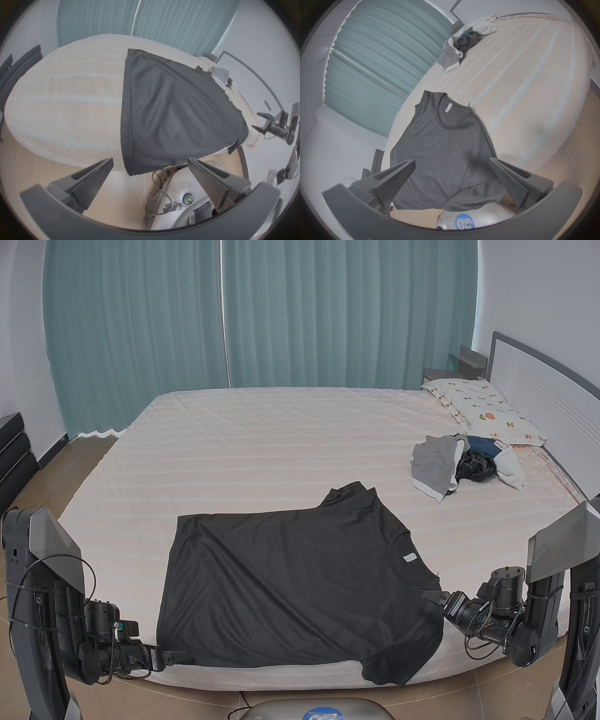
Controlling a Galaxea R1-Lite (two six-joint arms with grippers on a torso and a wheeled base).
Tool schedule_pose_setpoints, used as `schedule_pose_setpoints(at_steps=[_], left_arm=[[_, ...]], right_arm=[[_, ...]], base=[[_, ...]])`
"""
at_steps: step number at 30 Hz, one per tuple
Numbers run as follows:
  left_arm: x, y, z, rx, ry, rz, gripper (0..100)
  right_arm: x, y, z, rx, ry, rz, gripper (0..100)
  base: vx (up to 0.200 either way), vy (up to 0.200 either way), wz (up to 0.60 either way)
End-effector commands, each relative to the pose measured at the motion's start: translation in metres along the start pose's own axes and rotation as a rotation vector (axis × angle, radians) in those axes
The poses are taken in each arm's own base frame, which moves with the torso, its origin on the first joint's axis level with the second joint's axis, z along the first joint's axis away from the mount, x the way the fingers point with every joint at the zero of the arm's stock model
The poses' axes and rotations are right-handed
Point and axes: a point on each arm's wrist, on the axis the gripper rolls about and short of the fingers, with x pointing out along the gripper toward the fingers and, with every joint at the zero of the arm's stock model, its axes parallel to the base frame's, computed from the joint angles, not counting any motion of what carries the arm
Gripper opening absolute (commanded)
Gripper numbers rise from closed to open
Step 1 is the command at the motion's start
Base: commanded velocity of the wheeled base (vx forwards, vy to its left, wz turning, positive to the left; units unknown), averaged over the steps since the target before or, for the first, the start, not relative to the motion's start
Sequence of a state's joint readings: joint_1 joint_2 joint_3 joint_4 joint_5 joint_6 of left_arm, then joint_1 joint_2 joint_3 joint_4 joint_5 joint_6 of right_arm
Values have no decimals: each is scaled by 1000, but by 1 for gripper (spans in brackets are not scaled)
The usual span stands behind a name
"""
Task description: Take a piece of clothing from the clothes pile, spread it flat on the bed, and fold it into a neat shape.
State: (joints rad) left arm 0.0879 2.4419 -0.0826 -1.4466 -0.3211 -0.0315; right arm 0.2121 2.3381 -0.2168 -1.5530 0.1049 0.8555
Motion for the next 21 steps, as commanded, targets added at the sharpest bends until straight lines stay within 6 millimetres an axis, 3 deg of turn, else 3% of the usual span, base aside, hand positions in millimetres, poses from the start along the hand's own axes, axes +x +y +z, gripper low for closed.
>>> schedule_pose_setpoints(at_steps=[1,9,21], left_arm=[[6,6,-11,34,48,6,100],[13,8,-14,110,27,11,100],[24,-9,-8,183,-1,-22,100]], right_arm=[[0,1,0,-2,-3,6,100],[0,1,0,-2,-4,7,100],[0,2,0,-2,-6,10,100]], base=[[0,0,0],[0,0,0],[0,0,0]])
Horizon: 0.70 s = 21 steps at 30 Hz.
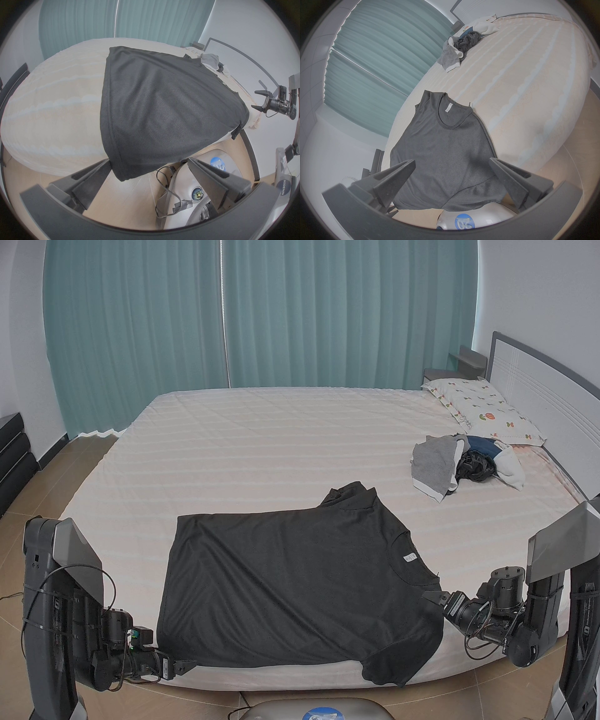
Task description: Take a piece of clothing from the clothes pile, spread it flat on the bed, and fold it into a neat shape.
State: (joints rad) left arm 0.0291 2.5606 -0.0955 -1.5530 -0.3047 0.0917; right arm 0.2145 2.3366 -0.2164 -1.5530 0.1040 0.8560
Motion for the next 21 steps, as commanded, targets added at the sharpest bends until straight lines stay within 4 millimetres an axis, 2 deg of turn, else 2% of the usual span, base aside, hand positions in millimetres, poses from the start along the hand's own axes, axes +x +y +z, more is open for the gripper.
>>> schedule_pose_setpoints(at_steps=[1,6,13,21], left_arm=[[4,-2,3,16,-13,11,100],[2,1,0,5,1,60,100],[10,2,10,-23,-48,55,100],[14,1,11,-52,-26,21,100]], right_arm=[[0,1,0,-2,-5,9,100],[0,1,0,-2,-5,9,100],[-1,2,1,-3,-9,14,100],[-1,3,2,-3,-11,16,100]], base=[[0,0,0],[0,0,0],[0,0,0],[0,0,0]])
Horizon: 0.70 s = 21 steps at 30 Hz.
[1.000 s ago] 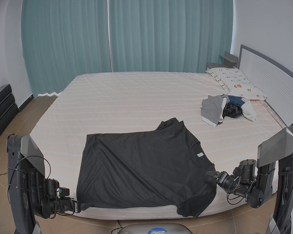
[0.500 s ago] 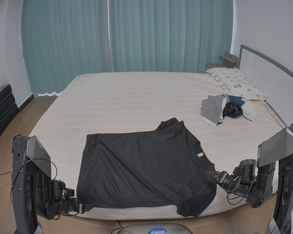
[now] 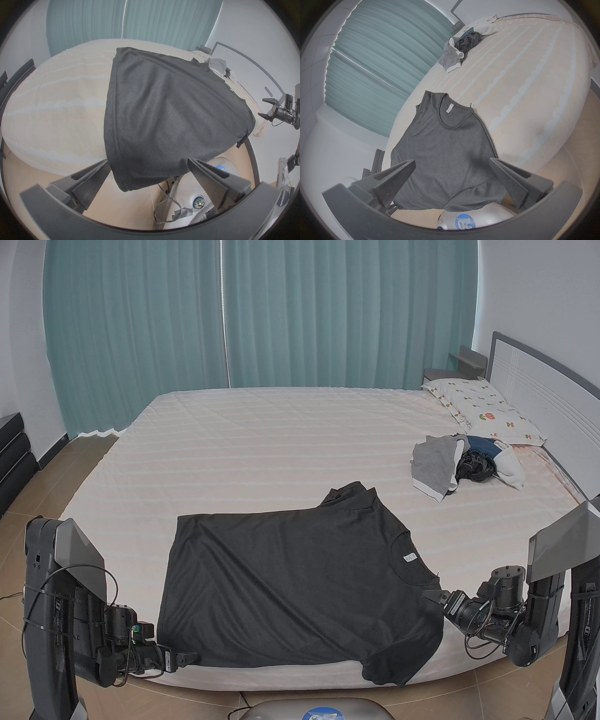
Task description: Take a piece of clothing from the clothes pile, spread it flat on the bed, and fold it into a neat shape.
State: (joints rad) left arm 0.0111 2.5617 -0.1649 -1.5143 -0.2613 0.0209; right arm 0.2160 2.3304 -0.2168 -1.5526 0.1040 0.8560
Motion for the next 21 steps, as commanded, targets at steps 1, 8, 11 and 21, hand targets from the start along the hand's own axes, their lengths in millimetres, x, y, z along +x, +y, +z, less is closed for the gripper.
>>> schedule_pose_setpoints(at_steps=[1,8,11,21], left_arm=[[1,0,3,-2,-6,-13,0],[-3,2,-3,-26,17,9,0],[-9,4,-5,-42,27,18,0],[-24,3,17,-112,-99,9,0]], right_arm=[[0,2,1,-2,-9,12,100],[0,1,2,1,-11,8,100],[0,0,2,2,-11,6,100],[-2,1,8,-8,-36,12,100]], base=[[0,0,0],[0,0,0],[0,0,0],[0,0,0]])
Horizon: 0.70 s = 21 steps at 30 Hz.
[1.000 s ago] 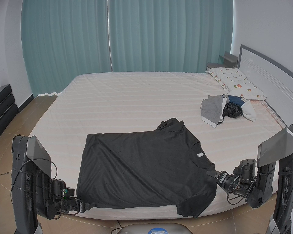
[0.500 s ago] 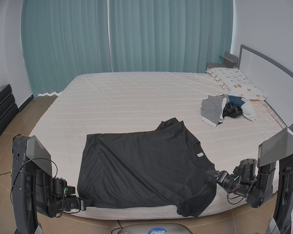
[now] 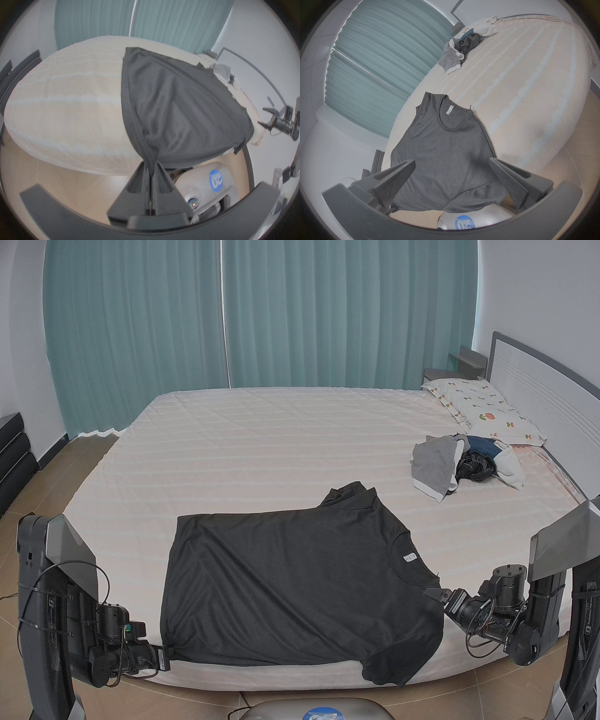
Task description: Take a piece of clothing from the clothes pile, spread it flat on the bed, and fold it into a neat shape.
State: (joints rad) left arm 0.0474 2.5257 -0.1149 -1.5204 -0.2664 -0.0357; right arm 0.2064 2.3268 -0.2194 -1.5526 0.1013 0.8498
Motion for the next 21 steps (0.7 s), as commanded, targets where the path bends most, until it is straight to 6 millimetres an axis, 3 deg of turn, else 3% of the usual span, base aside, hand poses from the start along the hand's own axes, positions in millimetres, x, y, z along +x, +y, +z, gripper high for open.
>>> schedule_pose_setpoints(at_steps=[1,5,10,21], left_arm=[[-11,-4,24,-44,-131,-21,0],[-8,-7,37,-98,-190,-42,0],[-8,-7,37,-227,-189,-56,0],[-7,-7,40,-355,-199,-71,0]], right_arm=[[-1,3,6,-14,-28,18,100],[9,-1,8,-64,-27,5,100],[19,-14,14,-69,12,-71,100],[45,-11,22,-95,90,-102,100]], base=[[0,0,0],[0,0,0],[0,0,0],[0,0,0]])
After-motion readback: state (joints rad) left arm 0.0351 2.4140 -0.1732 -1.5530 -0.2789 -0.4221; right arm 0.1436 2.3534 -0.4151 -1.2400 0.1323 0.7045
